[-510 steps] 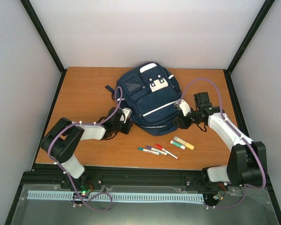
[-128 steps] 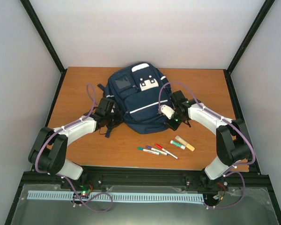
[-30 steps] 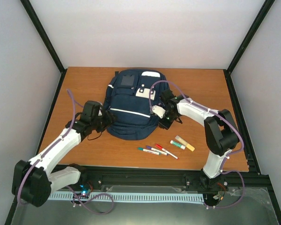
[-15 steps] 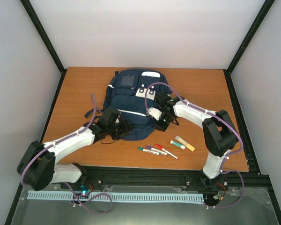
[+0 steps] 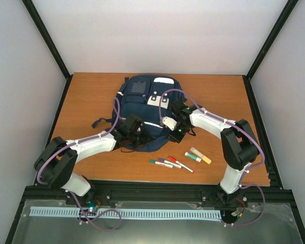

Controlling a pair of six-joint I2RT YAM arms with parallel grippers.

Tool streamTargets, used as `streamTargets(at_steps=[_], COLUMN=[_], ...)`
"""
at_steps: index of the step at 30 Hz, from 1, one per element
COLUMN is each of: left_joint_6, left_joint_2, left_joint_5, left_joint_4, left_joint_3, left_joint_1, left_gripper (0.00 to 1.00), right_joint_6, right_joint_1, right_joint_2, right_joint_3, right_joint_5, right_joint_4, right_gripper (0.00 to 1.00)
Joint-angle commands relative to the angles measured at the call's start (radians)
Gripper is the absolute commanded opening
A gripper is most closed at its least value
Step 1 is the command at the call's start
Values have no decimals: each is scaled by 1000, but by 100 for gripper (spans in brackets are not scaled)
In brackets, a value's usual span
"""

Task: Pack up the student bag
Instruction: Zip the student bag at the center of the board.

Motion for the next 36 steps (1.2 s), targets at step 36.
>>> streamTargets(at_steps=[36], left_joint_6=[44], left_joint_2=[-32], left_joint_5=[-36], left_joint_4=[14], left_joint_3=[5], left_joint_1=[-11], left_gripper=[1], right_joint_6=[-12], right_joint_1=[-283], right_joint_2=[121], right_joint_3=[164], right_joint_5=[109], right_joint_4=[88], right_gripper=[5])
